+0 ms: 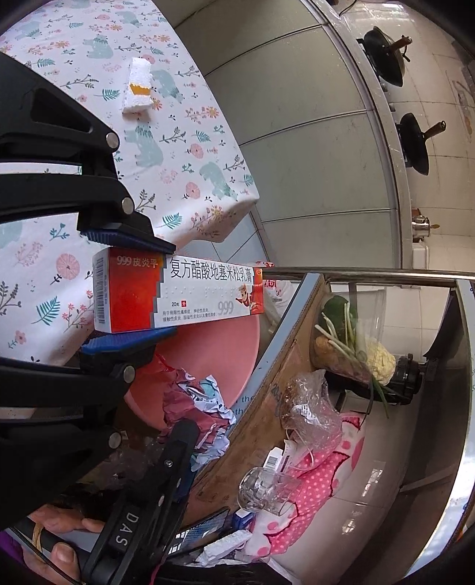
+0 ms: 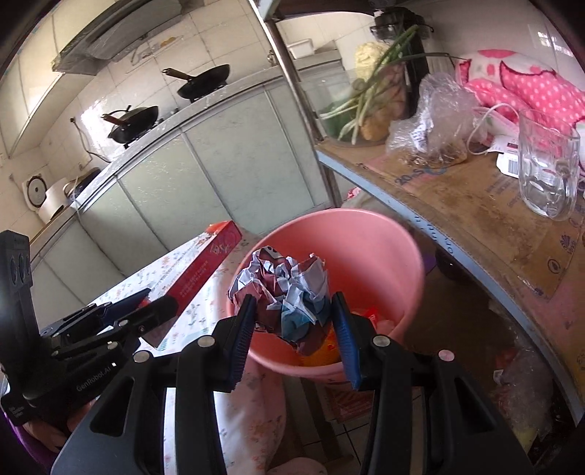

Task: Collect trash
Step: 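Carry the medicine box and crumpled wrapper over the pink bucket, then lower both items into the pink bucket and open both grippers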

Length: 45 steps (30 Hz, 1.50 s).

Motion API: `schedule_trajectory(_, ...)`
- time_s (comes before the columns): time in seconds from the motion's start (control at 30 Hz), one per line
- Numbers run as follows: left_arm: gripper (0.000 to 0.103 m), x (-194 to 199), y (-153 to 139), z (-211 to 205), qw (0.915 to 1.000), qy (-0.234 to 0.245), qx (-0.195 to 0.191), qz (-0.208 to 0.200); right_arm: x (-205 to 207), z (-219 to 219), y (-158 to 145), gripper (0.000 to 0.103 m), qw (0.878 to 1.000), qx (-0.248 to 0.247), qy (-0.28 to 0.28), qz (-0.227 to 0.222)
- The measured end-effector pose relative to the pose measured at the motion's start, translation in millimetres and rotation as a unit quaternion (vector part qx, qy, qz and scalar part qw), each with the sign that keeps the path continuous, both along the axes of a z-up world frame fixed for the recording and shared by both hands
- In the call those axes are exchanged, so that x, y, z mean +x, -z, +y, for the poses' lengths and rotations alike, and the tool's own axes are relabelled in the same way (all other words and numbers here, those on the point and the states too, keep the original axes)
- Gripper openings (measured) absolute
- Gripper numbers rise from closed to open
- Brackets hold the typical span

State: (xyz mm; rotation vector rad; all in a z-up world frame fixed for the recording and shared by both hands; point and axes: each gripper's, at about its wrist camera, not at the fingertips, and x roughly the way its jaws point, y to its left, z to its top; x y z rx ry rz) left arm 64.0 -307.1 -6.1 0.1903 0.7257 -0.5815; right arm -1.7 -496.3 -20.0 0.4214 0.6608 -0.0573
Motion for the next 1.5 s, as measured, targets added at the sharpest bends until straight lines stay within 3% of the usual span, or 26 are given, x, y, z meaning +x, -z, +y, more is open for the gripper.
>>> schedule_trajectory(0.43,0.038,34.2,36.1,-33.3,0.9989,0.01,0.01,0.044,30.5,-9.8,31.1,0.043,0.999,-0.021,0.022,0.032)
schedule_trajectory(0.87,0.046,41.5,41.5,-25.5,0.9974,0.006,-0.026,0.067,43.7,-8.9,48.8,0.045,0.997,-0.025,0.028,0.063)
schedule_trajectory(1.17,0.046,33.8,33.0,-19.1,0.9977,0.005,-0.033,0.06,39.0,-7.3,41.4,0.045,0.998,-0.034,0.026,0.055)
schedule_trajectory(1.5,0.047,20.5,14.9,1.9,0.9972,-0.022,-0.051,0.05,15.6,15.0,17.5,0.045,0.999,-0.043,0.01,0.002)
